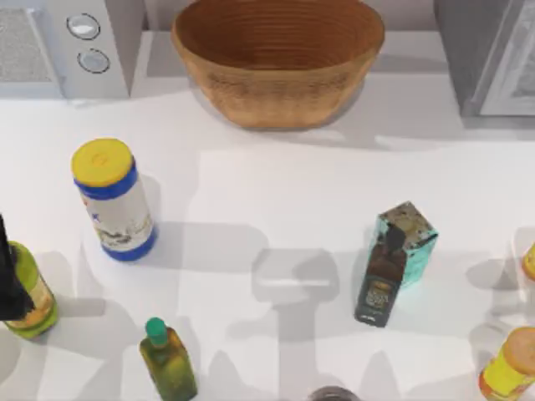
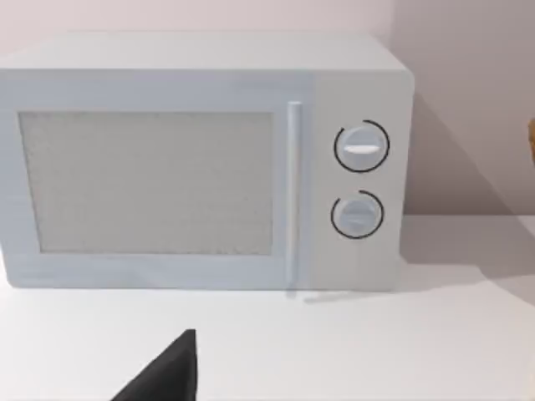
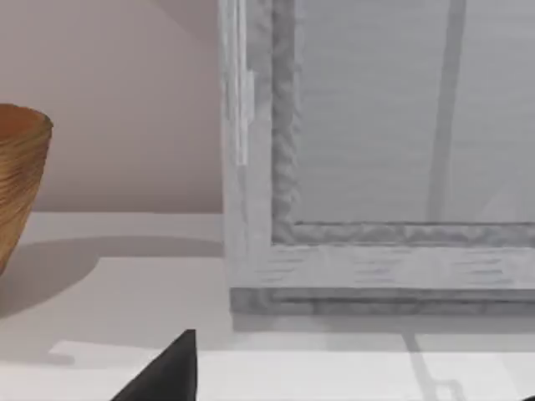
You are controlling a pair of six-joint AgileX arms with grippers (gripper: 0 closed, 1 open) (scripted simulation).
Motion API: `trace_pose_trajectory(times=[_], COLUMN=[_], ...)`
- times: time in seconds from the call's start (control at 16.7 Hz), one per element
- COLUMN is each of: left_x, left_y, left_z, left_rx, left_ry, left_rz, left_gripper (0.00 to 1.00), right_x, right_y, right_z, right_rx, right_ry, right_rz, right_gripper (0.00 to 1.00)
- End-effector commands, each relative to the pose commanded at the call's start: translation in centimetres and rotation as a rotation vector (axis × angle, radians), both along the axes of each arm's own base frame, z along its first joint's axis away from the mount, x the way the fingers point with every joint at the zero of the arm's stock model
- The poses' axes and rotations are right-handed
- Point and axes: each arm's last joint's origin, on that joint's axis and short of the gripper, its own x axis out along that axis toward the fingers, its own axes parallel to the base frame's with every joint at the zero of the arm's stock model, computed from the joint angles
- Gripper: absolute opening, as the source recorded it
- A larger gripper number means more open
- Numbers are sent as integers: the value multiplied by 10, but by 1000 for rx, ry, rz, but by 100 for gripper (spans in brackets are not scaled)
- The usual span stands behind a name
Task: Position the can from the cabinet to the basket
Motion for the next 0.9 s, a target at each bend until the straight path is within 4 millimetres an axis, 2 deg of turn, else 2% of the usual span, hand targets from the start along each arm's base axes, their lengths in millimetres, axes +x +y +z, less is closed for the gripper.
trace_pose_trajectory(times=[0.18,0.36,0.48,0.66,0.9], left_x=[0,0,0,0,0], left_y=[0,0,0,0,0], left_z=[0,0,0,0,0], left_rx=[0,0,0,0,0], left_ry=[0,0,0,0,0], left_rz=[0,0,0,0,0], left_gripper=[100,100,100,100,100], right_x=[0,-1,0,8,35], right_y=[0,1,3,5,12], right_z=[3,28,57,113,197], right_rx=[0,1,1,0,-3], right_ry=[-1,-6,-7,-4,7], right_rz=[1,4,6,7,3], right_gripper=[100,100,100,100,100])
